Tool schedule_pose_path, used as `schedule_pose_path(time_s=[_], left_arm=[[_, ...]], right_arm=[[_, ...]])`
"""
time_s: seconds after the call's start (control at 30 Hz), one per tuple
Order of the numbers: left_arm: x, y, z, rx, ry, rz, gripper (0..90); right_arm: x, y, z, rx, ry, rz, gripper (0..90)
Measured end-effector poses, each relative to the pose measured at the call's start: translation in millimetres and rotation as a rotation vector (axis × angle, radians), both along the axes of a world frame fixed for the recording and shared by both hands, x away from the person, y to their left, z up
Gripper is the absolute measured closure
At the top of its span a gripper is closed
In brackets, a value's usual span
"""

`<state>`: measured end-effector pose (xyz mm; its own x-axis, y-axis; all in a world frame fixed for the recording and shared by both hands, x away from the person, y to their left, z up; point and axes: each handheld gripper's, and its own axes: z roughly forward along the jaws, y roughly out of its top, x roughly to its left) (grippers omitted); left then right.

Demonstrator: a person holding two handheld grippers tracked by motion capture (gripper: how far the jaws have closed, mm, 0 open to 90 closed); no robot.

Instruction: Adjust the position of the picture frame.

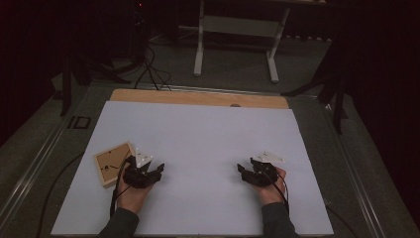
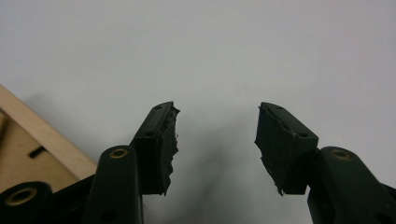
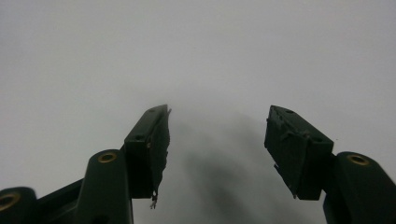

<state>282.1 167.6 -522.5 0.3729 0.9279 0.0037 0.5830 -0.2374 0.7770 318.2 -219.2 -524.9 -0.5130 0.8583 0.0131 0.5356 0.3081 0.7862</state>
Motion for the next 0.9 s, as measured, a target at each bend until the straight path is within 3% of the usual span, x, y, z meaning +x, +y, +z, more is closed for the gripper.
schedule_pose_path(time_s=[0.47, 0.73, 0.9], left_arm=[[1.7, 14.3, 5.1, -0.018, -0.004, 0.067, 51.8], [0.9, 24.1, 8.3, -0.031, -0.012, 0.083, 66.7], [1.9, 39.1, 10.4, -0.052, -0.008, 0.123, 82.0]], right_arm=[[-0.3, -2.2, 2.3, 0.003, -0.015, -0.003, 40.0], [-0.6, -2.1, 2.5, -0.001, -0.018, 0.0, 40.0], [-0.8, -2.0, 2.8, -0.002, -0.022, 0.003, 40.1]])
